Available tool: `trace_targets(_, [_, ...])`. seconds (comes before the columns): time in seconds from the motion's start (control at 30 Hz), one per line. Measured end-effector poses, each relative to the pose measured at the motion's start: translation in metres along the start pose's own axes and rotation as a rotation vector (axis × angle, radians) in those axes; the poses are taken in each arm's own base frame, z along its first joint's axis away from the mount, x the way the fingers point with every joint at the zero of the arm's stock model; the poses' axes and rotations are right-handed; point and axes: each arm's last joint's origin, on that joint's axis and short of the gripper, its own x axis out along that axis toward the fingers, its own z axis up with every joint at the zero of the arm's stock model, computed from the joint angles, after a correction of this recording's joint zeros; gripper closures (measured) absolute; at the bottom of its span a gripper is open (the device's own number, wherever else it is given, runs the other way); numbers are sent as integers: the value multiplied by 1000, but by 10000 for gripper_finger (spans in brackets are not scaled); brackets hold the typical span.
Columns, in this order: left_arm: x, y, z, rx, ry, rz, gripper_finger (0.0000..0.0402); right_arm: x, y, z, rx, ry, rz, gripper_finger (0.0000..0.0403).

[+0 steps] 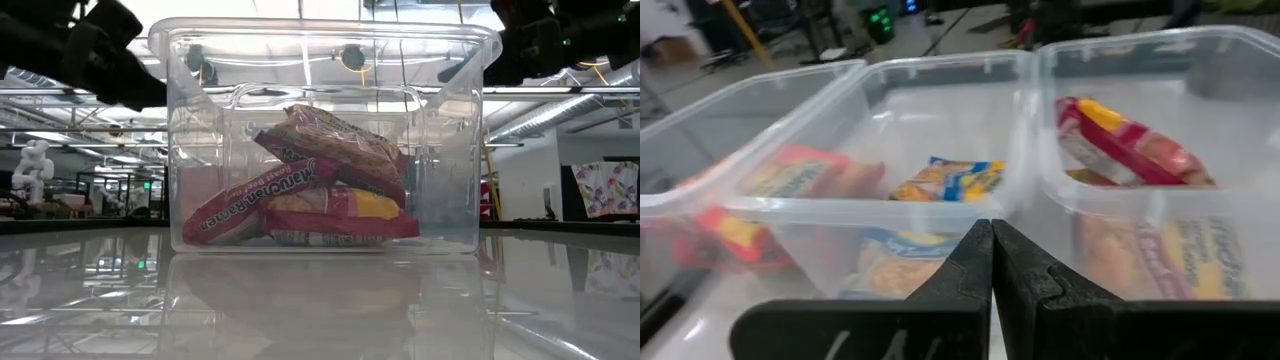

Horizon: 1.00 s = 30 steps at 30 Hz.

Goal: Sort Maruchan noodles
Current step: Return to Home Position

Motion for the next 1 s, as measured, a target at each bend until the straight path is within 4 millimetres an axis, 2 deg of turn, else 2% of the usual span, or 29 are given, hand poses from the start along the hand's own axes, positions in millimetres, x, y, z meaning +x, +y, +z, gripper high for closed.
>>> trace_targets(0.37, [-11, 1, -27, 3, -94, -26, 394, -3, 8, -24, 8, -35, -11, 403])
trace_targets(0.73, [-17, 1, -36, 18, -140, -44, 394, -13, 8, -29, 14, -80, -25, 403])
trace_targets(1.0, [-18, 6, -39, -6, -140, -6, 394, -16, 13, -42, 13, -66, -20, 403])
